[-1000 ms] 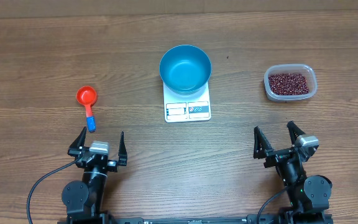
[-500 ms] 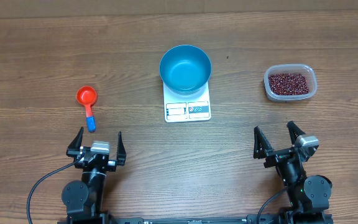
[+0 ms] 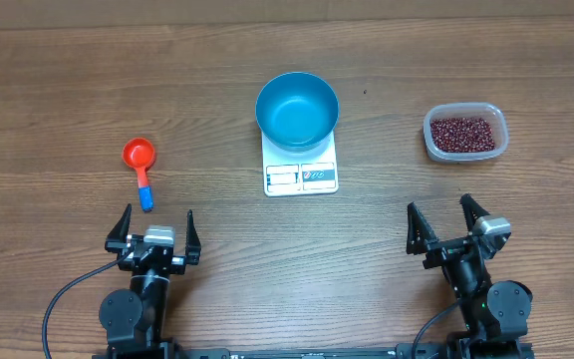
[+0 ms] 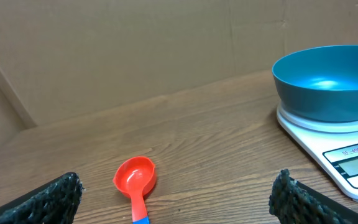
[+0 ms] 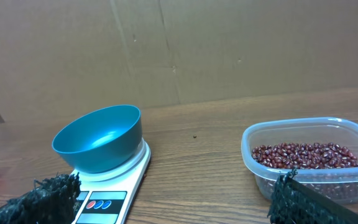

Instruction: Scoop item into bowl and weigh 150g on scale

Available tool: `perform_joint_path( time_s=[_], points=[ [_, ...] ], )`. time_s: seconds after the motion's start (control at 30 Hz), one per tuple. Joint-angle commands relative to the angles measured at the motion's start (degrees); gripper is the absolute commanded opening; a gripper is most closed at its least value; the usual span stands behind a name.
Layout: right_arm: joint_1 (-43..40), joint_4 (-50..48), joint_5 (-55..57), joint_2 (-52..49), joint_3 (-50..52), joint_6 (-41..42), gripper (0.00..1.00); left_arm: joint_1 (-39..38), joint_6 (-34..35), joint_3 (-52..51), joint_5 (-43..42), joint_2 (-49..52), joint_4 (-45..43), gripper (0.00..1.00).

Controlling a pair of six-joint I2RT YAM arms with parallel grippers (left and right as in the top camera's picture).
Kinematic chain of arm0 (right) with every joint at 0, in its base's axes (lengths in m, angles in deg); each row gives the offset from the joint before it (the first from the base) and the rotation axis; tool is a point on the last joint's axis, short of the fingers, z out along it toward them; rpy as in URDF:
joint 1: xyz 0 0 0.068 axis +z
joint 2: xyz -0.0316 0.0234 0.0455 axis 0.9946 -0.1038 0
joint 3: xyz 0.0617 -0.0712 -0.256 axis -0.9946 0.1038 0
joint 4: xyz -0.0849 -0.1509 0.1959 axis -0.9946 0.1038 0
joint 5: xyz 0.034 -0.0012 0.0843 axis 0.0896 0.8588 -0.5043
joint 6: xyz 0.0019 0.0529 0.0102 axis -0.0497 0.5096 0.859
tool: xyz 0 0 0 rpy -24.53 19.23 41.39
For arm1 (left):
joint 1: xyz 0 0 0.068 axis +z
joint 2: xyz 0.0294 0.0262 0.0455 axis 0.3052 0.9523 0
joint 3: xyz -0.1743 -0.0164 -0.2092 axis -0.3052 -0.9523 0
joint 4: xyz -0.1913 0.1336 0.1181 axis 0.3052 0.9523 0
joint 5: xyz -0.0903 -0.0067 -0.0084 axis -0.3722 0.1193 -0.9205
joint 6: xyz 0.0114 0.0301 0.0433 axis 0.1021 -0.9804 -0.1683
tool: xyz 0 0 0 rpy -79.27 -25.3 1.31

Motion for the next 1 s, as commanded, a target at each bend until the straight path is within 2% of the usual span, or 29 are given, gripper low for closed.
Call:
perform_joint_path(
  time_s=[0.0, 0.23, 0.4, 0.6, 0.97],
  points=[
    [0.3, -0.3, 0.2, 0.6, 0.6, -0.2, 1.00, -0.3, 0.7, -0.2, -0.2, -0.6, 0.1, 1.00],
    [0.3, -0.3, 0.2, 0.6, 0.6, -0.2, 1.00, -0.3, 7.9, 1.6, -0.2, 1.9, 0.1, 1.00],
    [0.3, -0.3, 0.2, 0.6, 0.6, -0.2, 1.00, -0.3, 10.0, 8.0, -0.3, 8.9, 0.9, 1.00],
    [0.3, -0.3, 0.2, 0.6, 0.6, -0.2, 1.00, -0.3, 11.2, 23.1, -2.7, 25.2, 7.1, 1.00],
    [0.3, -0.3, 0.2, 0.6, 0.6, -0.2, 1.00, 1.9, 11.6, 60.5, -4.3, 63.2, 31.8, 1.00]
  ],
)
